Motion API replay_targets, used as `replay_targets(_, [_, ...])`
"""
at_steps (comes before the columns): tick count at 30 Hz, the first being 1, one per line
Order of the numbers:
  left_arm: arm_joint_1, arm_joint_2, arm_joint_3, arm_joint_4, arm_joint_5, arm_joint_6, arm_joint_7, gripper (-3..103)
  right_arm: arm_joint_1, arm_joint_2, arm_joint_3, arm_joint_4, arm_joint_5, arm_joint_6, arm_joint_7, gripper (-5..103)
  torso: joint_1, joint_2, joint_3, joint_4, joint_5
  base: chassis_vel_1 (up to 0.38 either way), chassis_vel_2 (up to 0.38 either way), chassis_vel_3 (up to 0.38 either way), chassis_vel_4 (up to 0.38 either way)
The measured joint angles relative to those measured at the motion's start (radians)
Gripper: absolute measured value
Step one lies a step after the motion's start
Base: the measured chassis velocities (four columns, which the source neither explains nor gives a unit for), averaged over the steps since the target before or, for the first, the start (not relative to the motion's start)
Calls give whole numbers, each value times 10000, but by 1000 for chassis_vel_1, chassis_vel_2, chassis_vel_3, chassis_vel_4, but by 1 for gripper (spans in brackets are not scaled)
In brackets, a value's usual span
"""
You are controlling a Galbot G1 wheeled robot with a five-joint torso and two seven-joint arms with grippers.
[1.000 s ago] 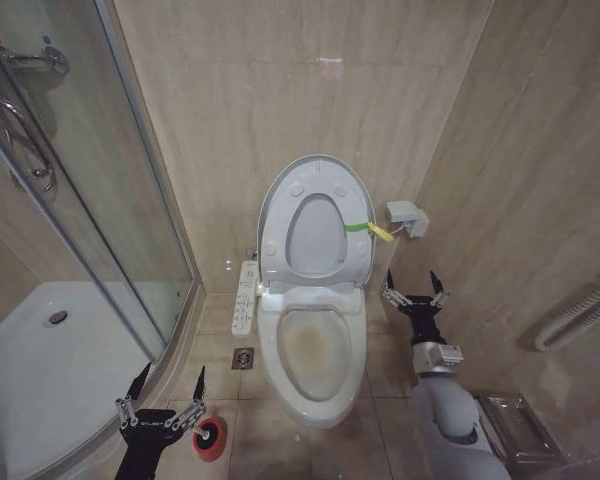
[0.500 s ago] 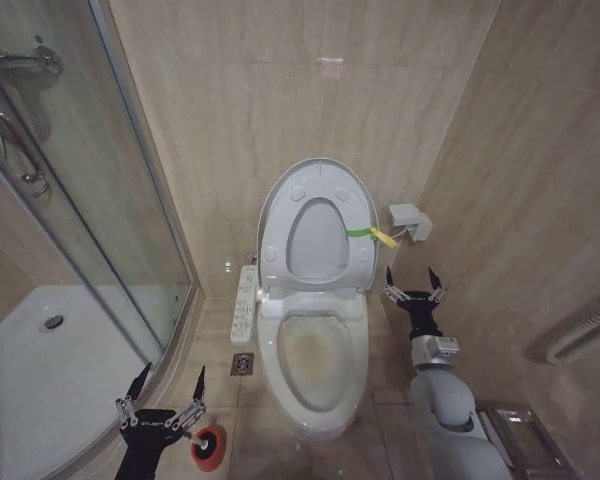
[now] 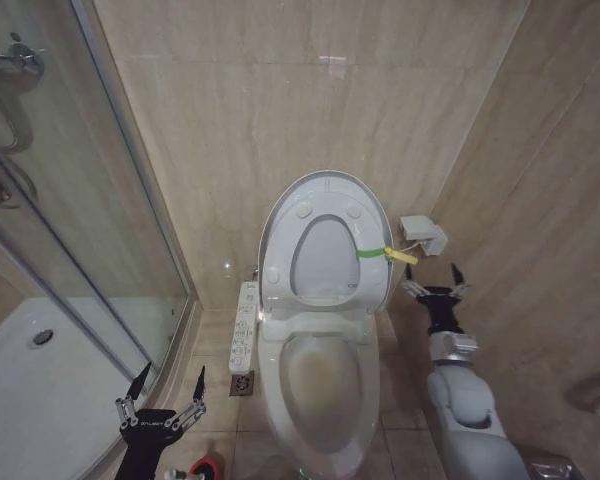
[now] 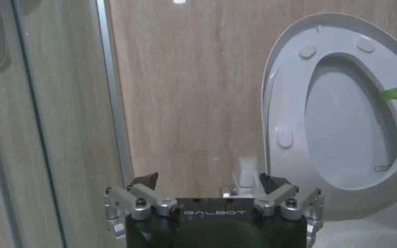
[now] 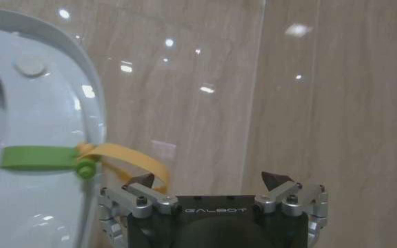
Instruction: Open the toilet lid, clean the toilet bowl with a toilet brush, close the toilet lid, and flush.
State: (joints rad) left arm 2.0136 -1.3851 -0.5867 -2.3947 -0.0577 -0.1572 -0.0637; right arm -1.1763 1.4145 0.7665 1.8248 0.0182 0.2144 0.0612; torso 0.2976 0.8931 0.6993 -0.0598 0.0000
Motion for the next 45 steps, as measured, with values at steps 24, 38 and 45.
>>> replay_targets(24, [0,-1,0,1,0,0,0,99,-1350,-536,-207,1105,915,-193,-353,100,-5,2,-2,1,0,0,0,0,0])
replay_targets(38, [0,0,0,0,0,0,0,99,-722,-783,-166,532,692,-69,-40,100,-4,1,-1,4,2,0,0,0,0])
replay_targets(45, [0,0,0,1,0,0,0,99,-261,-1176,-105,462,860,-264,233,100,-4,2,-1,3,0,0,0,0,0])
